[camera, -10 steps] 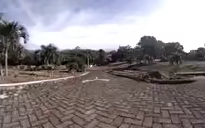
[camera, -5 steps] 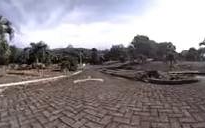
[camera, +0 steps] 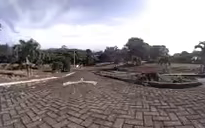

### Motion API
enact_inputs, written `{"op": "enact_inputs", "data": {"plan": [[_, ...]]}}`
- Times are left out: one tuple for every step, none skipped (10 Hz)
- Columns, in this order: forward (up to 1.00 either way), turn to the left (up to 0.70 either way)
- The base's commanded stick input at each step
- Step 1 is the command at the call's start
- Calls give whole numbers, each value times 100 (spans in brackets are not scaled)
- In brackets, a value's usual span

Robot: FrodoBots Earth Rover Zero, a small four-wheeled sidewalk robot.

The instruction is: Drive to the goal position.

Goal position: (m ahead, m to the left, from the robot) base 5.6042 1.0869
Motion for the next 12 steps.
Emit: {"op": "enact_inputs", "data": {"plan": [[100,0],[100,0],[100,0],[100,0],[100,0],[100,0],[100,0],[100,0],[100,0],[100,27],[100,17],[100,0]]}}
